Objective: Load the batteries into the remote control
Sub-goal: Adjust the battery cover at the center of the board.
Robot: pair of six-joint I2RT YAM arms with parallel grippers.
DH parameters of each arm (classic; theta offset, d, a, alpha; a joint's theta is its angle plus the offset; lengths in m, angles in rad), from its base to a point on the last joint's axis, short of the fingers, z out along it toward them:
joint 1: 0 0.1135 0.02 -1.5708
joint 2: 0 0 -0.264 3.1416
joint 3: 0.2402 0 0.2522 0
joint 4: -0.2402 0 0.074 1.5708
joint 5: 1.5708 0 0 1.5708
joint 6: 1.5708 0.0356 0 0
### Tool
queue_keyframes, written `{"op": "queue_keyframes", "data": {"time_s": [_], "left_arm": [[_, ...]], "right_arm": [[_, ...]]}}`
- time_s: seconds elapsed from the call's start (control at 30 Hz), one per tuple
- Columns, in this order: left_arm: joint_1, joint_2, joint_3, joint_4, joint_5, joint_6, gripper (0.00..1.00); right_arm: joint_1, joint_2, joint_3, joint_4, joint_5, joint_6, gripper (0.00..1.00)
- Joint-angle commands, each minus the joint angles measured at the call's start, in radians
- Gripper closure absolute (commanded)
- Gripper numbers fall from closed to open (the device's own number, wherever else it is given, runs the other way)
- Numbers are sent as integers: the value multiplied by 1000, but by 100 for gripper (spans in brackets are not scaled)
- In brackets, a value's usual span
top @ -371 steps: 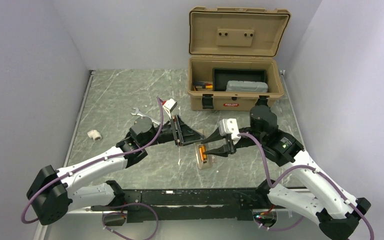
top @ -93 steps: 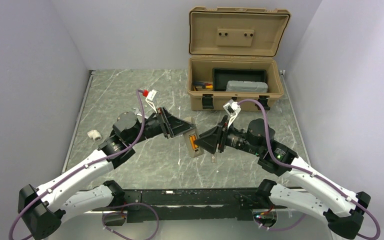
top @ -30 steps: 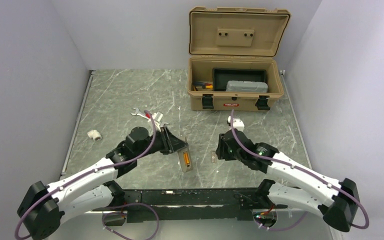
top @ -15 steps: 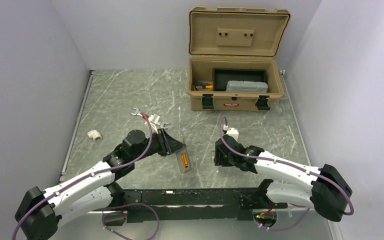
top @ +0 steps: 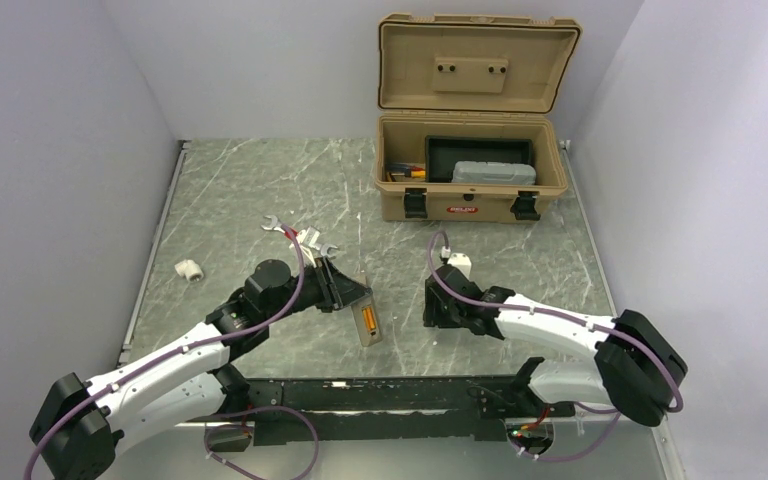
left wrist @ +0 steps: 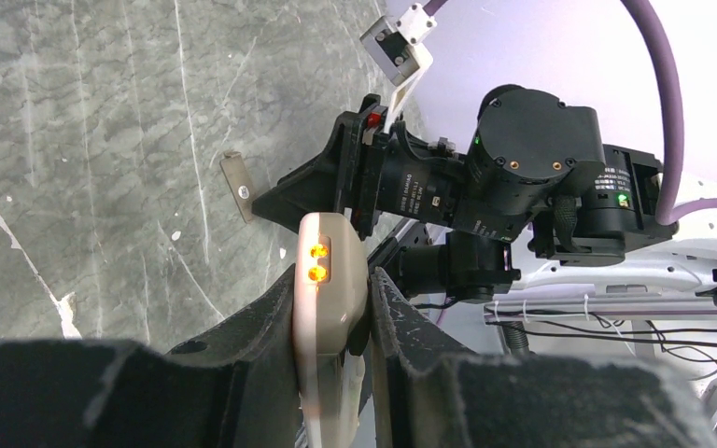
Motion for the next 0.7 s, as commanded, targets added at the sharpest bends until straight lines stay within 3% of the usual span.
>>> {"op": "queue_keyframes", "data": {"time_s": [0.0, 0.4, 0.67], "left_arm": [[-3, -10, 6, 52, -4, 5, 100], [-1, 1, 14, 55, -5, 8, 100], [-1, 4, 6, 62, -5, 6, 100]], "right_arm": [[-14, 24, 16, 58, -7, -22, 47], [-28, 98, 35, 89, -42, -50, 50], [-28, 117, 31, 78, -47, -55, 59]]}}
